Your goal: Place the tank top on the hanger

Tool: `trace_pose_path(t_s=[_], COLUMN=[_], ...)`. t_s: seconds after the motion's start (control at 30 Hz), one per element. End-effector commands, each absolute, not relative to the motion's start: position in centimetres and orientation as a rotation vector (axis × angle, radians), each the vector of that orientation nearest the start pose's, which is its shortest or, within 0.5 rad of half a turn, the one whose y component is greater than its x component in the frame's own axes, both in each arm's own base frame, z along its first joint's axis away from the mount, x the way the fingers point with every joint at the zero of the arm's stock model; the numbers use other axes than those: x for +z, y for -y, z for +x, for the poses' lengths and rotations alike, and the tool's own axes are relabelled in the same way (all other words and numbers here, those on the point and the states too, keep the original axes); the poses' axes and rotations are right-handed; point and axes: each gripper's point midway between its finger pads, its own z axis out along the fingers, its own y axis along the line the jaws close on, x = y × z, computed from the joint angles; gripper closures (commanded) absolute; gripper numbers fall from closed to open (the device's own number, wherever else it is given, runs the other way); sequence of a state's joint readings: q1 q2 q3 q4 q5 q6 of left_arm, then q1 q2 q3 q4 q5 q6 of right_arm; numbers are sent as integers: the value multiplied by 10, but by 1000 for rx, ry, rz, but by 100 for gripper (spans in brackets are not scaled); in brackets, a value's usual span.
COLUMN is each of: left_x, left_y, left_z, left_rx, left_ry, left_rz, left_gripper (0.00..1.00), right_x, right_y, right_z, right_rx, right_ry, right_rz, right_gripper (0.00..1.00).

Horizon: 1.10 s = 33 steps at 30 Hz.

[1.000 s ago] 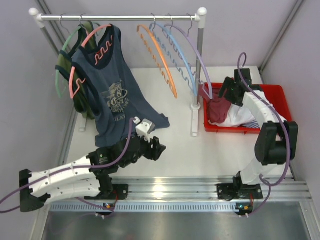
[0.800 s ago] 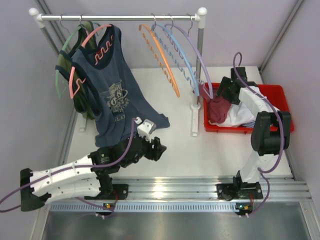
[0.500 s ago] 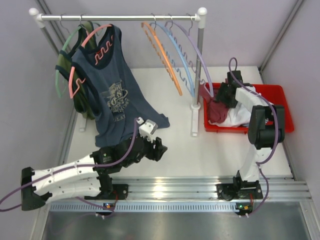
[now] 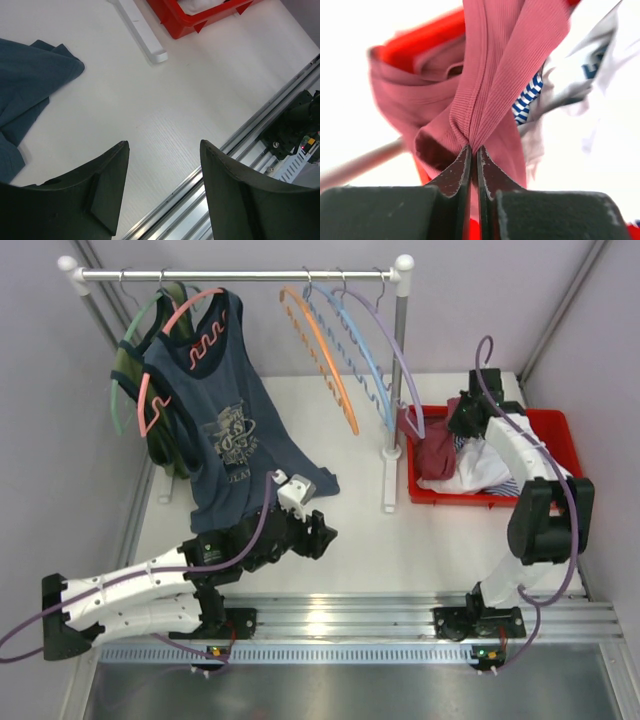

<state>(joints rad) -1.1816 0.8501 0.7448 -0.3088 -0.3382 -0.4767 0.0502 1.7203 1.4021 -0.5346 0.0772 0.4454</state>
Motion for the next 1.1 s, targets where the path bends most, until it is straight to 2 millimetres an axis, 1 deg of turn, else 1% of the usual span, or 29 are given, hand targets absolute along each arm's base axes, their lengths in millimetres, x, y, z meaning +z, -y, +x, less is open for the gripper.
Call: trace_pose_path(t_s=[0.0, 0.03, 0.07, 0.1, 0.13, 0.17, 0.23, 0.27, 0.33, 0.37, 0.43, 0.47, 0.5, 0.53, 0.57, 0.63, 0.67, 0.73, 0.77, 0.83, 0.87, 0.93, 0.97, 1.0, 1.03, 1.07], left_x=[248, 251, 252, 255, 257, 260, 265, 266, 273, 277, 281, 284, 285, 287, 287, 288, 288, 290, 288, 290, 287, 289, 286, 289, 288, 285], left_y=[273, 272, 271, 271, 270, 269, 267, 266, 263, 262, 260, 259, 258, 257, 256, 255, 255, 254, 254, 252, 252, 248, 246, 241, 239, 236], left_z=[158, 158, 159, 159, 159, 159, 159, 160, 160, 160, 160, 160, 160, 160, 160, 160, 160, 159, 159, 159, 159, 160, 160, 162, 162, 163], left_rx=[-795, -796, -792, -792, -795, -795, -796, -789, -791, -794, -797, -799, -803, -805, -803, -806, -807, -814, -813, -823, -823, -831, -830, -827, -833, -826], left_ry=[-1899, -1891, -1891, -1885, -1881, -1876, -1866, -1866, -1852, -1845, -1834, -1829, -1824, -1821, -1819, -1816, -1816, -1814, -1817, -1813, -1817, -1814, -1817, -1807, -1809, -1813], left_rz=[441, 438, 436, 431, 429, 429, 423, 422, 412, 408, 401, 395, 392, 389, 384, 380, 381, 374, 371, 356, 350, 311, 297, 268, 247, 230], left_gripper=[36, 36, 36, 36, 36, 36, 36, 36, 36, 36, 36, 36, 36, 36, 36, 36, 36, 36, 36, 36, 36, 36, 36, 36, 36, 36], right_x=[234, 248, 267, 275, 289, 305, 328, 346, 364, 376, 391, 398, 400, 402, 408, 404, 408, 405, 406, 404, 406, 402, 400, 395, 392, 391], right_y=[-29, -30, -30, -30, -31, -32, -33, -33, -33, -32, -34, -34, -35, -40, -40, -45, -47, -53, -60, -68, -81, -93, -113, -123, -127, -147], right_z=[443, 440, 434, 429, 426, 417, 408, 398, 385, 373, 361, 350, 344, 337, 325, 314, 303, 293, 284, 276, 266, 260, 251, 248, 246, 237], right_rx=[205, 221, 234, 239, 256, 267, 286, 297, 305, 309, 326, 334, 340, 369, 377, 404, 421, 449, 467, 496, 530, 551, 595, 617, 604, 655], right_ry=[-2166, -2140, -2100, -2089, -2064, -2037, -1993, -1953, -1922, -1899, -1875, -1863, -1860, -1860, -1844, -1852, -1839, -1852, -1856, -1863, -1865, -1879, -1896, -1914, -1916, -1926], right_rz=[473, 470, 462, 461, 453, 445, 434, 426, 418, 413, 393, 386, 384, 364, 355, 343, 336, 317, 298, 285, 250, 245, 189, 185, 195, 140], right_gripper=[99, 100, 100, 100, 100, 100, 100, 100, 100, 100, 100, 100, 100, 100, 100, 100, 100, 100, 100, 100, 100, 100, 100, 100, 100, 100])
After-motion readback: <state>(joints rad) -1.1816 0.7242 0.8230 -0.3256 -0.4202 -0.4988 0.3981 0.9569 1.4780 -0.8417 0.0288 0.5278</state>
